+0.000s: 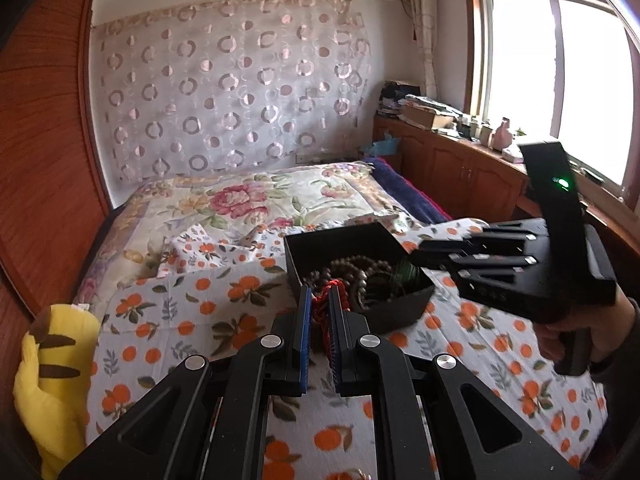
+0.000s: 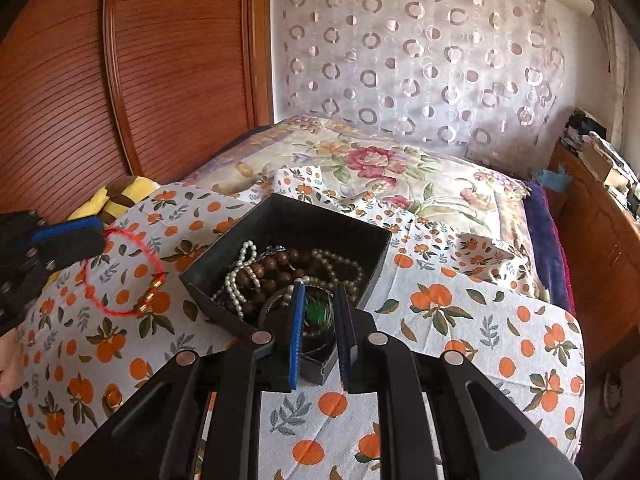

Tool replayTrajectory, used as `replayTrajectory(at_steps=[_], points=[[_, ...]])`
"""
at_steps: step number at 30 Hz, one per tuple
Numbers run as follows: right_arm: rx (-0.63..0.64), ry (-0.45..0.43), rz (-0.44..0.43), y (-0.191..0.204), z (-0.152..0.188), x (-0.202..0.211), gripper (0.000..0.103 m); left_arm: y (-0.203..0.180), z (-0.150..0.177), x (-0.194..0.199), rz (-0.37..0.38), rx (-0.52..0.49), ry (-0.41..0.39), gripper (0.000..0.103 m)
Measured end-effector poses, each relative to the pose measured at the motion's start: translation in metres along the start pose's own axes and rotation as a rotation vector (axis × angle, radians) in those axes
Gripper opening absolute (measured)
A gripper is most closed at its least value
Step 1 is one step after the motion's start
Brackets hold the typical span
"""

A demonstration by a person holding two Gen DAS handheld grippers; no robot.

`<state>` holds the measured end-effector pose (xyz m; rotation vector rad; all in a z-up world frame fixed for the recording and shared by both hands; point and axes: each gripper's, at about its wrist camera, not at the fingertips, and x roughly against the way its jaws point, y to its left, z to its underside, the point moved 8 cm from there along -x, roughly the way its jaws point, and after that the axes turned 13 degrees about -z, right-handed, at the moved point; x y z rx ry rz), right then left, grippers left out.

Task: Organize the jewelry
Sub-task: 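Lower the red bracelet into the box with left gripper while right gripper drops the green pendant in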

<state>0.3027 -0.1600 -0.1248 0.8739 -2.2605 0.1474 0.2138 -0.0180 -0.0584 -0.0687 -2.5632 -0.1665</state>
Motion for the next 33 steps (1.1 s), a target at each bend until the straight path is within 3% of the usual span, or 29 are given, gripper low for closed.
replayTrajectory(at_steps=[12,22,33], points=[[-0.019,-0.013,0.007,-0.004,0.011,0.007,0.017,-0.016,-0.024,-0.031,0.002,-0.014,0.008,0.007],[-0.024,-0.012,0.006,-0.004,0.04,0.023,0.017,-0.032,-0.045,-0.067,-0.014,-0.045,0.027,0.007],[-0.025,-0.017,-0.008,0.004,0.051,0.031,0.017,-0.048,-0.058,-0.077,-0.036,-0.115,0.019,0.008]])
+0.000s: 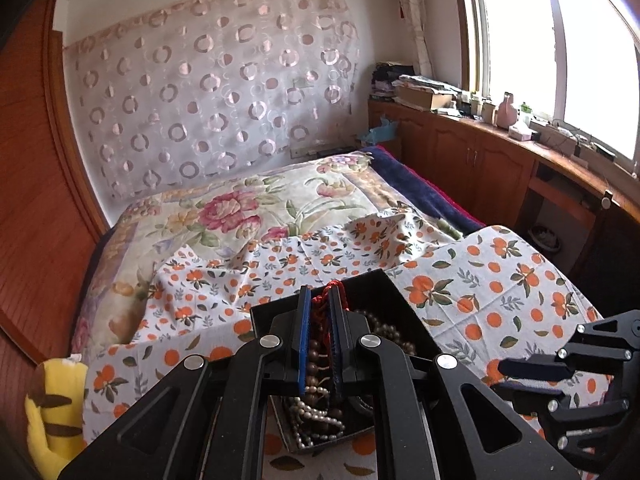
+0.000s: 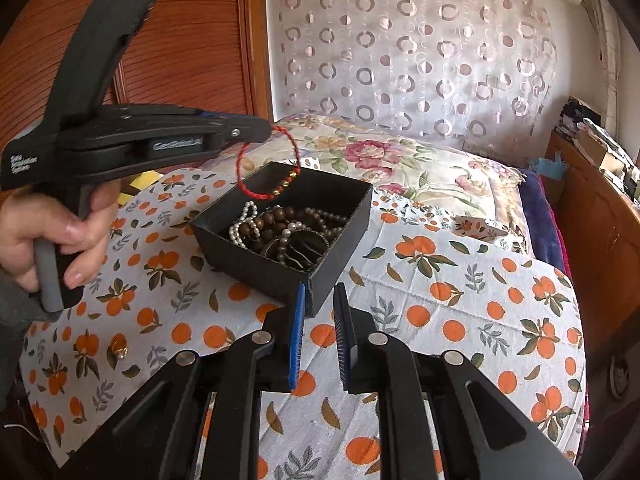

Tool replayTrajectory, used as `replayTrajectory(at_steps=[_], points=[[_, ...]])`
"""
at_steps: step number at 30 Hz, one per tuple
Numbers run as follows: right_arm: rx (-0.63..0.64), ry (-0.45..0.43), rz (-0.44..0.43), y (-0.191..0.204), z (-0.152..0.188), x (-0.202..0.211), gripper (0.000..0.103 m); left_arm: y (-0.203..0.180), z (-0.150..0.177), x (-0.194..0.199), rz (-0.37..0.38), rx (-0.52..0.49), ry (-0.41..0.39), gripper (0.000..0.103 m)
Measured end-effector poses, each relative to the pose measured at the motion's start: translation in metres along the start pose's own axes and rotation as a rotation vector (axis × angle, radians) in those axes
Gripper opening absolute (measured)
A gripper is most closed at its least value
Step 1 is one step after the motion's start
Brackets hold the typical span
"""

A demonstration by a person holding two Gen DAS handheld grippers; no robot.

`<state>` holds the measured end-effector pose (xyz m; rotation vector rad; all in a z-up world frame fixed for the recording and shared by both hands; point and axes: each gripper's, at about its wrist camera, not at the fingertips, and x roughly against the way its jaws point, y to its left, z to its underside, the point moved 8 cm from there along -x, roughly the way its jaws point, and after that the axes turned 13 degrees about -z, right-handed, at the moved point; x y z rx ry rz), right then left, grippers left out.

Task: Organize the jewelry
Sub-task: 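Lower the red bracelet into the box with left gripper while right gripper drops the green pendant in, then grasp the gold flower earring with right gripper while left gripper grasps the gold ring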

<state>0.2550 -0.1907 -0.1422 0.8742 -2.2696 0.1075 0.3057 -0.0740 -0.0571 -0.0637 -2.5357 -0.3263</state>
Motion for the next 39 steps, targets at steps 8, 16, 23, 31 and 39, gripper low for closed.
replayTrajectory(at_steps=[8,16,23,31,39], points=[[0.019,-0.017,-0.025,0.018,0.002,0.005,0.017,0.012,0.015,0.01,-0.039,-0.021,0.006,0.049],[0.041,-0.02,-0.057,0.045,0.016,0.009,0.019,0.035,0.051,0.039,-0.045,-0.021,0.015,0.083],[0.067,0.003,-0.1,0.074,0.031,0.007,0.022,0.049,0.088,0.067,-0.035,-0.02,0.022,0.092],[0.103,0.066,-0.153,0.103,0.055,-0.003,0.028,0.051,0.142,0.088,0.003,-0.046,0.073,0.095],[0.125,0.135,-0.189,0.12,0.072,-0.016,0.029,0.045,0.177,0.092,0.002,-0.11,0.12,0.095]])
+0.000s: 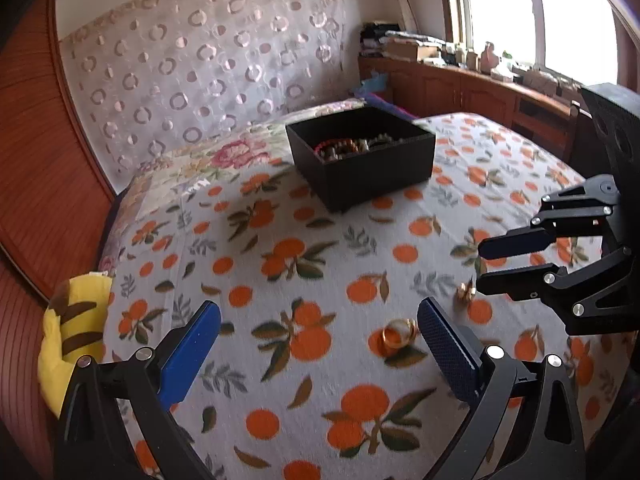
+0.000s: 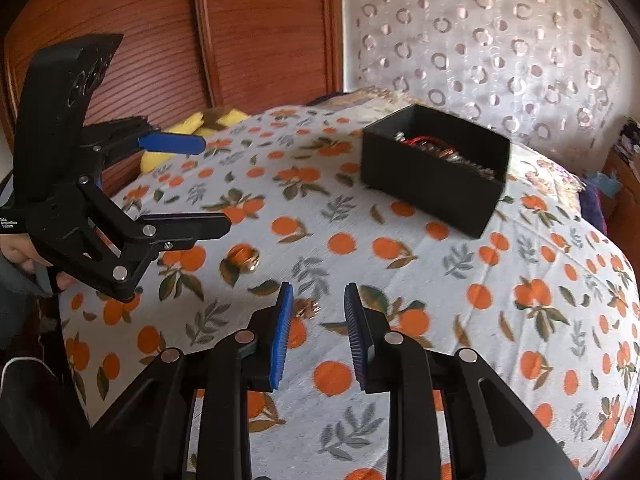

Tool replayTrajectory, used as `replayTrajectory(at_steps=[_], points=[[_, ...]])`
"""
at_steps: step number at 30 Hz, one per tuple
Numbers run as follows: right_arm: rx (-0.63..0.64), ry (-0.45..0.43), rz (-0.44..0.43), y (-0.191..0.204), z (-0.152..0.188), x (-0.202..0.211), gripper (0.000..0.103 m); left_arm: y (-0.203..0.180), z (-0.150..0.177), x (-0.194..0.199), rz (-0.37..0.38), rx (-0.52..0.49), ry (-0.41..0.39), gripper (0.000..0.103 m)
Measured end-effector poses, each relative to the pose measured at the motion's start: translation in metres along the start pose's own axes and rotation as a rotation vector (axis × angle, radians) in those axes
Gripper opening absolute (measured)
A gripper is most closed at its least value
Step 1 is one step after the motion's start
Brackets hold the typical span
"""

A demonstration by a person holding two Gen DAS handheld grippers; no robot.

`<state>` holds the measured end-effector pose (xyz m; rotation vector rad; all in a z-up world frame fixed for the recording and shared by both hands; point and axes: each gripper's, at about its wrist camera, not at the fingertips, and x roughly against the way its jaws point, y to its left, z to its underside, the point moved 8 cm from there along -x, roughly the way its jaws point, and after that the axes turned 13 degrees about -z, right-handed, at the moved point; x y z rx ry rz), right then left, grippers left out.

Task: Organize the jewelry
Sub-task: 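Grasp the gold flower earring with right gripper while left gripper grasps the gold ring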

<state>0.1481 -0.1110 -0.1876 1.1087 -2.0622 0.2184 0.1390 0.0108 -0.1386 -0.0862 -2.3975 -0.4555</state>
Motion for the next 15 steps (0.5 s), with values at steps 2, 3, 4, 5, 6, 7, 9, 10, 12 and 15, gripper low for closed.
replayTrajectory(at_steps=[2,3,4,5,6,7,9,10,12,15], points=[[0.007,0.021,-0.02,0.003,0.003,-0.004,0.029,-0.002,0.006,-0.001,0.009,0.0,0.015,0.095],[0.01,0.034,-0.026,0.004,0.003,-0.007,0.029,-0.003,0.011,-0.002,0.01,-0.001,0.022,0.095],[0.012,0.04,-0.024,0.004,0.003,-0.008,0.029,-0.003,0.013,-0.002,0.011,-0.002,0.028,0.095],[0.015,0.046,-0.021,0.004,0.003,-0.01,0.029,-0.004,0.016,-0.004,0.015,-0.002,0.038,0.095],[0.014,0.056,-0.02,0.003,0.003,-0.012,0.029,-0.005,0.019,-0.004,0.02,-0.002,0.045,0.095],[0.015,0.067,-0.019,0.003,0.004,-0.014,0.029,-0.006,0.021,-0.006,0.027,-0.001,0.055,0.095],[0.017,0.086,-0.01,0.001,0.005,-0.018,0.029,-0.008,0.024,-0.008,0.032,-0.002,0.068,0.095],[0.019,0.083,-0.011,0.001,0.004,-0.018,0.029,-0.009,0.024,-0.008,0.032,-0.003,0.071,0.095],[0.031,0.089,0.003,0.001,0.005,-0.018,0.018,-0.012,0.026,-0.009,0.036,-0.004,0.079,0.095],[0.036,0.09,0.013,0.0,0.008,-0.014,0.017,-0.016,0.025,-0.01,0.052,0.001,0.086,0.095]])
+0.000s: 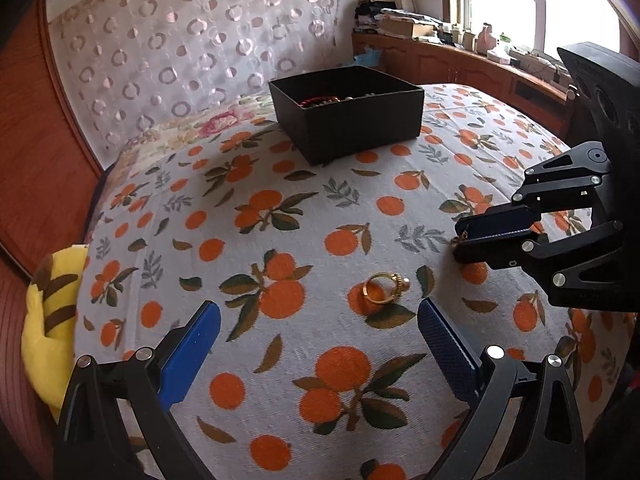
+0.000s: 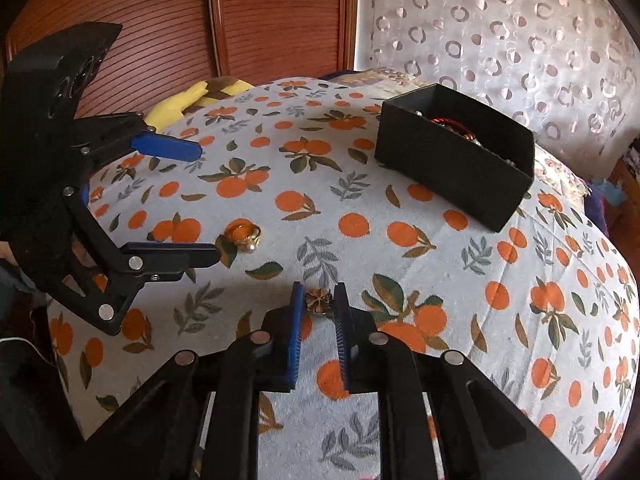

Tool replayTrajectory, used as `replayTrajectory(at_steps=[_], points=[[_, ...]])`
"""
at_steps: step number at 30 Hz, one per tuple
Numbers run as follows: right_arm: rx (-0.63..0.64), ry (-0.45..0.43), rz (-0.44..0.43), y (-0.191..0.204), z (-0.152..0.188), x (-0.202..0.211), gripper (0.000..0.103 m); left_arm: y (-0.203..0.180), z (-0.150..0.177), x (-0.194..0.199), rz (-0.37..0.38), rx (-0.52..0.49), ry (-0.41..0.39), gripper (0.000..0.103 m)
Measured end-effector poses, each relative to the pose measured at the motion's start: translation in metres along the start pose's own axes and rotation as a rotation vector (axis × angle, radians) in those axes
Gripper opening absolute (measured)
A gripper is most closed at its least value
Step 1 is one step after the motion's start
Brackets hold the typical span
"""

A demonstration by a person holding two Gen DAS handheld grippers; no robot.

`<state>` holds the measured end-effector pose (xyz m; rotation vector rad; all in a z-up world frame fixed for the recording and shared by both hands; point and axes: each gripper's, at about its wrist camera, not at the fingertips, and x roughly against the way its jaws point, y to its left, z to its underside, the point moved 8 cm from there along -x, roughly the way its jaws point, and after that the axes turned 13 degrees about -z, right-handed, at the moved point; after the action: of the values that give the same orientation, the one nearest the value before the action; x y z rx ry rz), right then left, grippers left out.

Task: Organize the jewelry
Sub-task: 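Grasp the gold flower earring with right gripper while left gripper grasps the gold ring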

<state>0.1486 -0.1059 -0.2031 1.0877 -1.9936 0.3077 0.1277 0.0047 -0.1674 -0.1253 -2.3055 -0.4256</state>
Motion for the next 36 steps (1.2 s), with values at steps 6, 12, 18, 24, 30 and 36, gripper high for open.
replayTrajectory(at_steps=[6,12,18,24,30,36], points=[[-0.031,-0.031,0.013,-0.007,0.009,0.015,0.017,-0.011,-0.005,0.002,0.031,0.015,-0.01,0.095],[-0.055,-0.065,0.025,-0.013,0.013,0.027,0.017,-0.022,-0.009,0.005,0.056,0.018,-0.008,0.072],[-0.06,-0.088,0.02,-0.013,0.011,0.034,0.017,-0.03,-0.006,-0.001,0.049,-0.002,0.011,0.048],[-0.058,-0.089,0.015,-0.012,0.01,0.033,0.017,-0.031,-0.007,0.0,0.063,-0.003,0.01,0.027],[-0.055,-0.091,0.016,-0.011,0.009,0.033,0.017,-0.03,-0.011,0.002,0.053,0.011,0.002,0.01],[-0.061,-0.099,0.031,-0.017,0.005,0.039,0.017,-0.023,-0.018,0.002,0.033,0.035,-0.013,0.01]])
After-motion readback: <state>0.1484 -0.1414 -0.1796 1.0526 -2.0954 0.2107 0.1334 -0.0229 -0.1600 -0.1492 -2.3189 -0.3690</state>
